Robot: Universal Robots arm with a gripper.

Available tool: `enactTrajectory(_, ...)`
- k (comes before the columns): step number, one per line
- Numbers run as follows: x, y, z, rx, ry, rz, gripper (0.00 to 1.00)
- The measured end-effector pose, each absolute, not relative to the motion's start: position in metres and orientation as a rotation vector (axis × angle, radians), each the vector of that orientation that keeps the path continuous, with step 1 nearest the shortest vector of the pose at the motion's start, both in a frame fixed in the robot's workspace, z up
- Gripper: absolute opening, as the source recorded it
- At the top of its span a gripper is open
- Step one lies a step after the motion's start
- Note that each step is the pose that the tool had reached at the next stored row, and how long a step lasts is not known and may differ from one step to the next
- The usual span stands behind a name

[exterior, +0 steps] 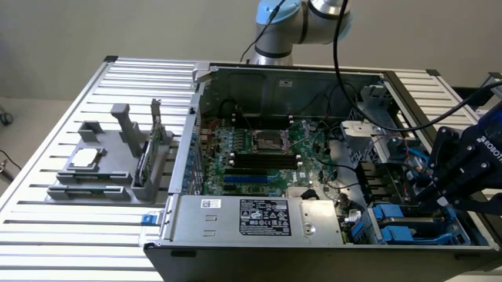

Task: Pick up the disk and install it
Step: 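Insert the first disk wire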

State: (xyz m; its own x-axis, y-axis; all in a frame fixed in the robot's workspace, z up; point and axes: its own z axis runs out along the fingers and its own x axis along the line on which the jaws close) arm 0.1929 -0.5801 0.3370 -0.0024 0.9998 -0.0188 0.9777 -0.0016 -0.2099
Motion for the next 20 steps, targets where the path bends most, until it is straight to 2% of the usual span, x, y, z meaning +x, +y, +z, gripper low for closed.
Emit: enactTrajectory(20, 0.1934, -0.5827, 0.3369, -2.111, -2.115, 0.233, 0.17)
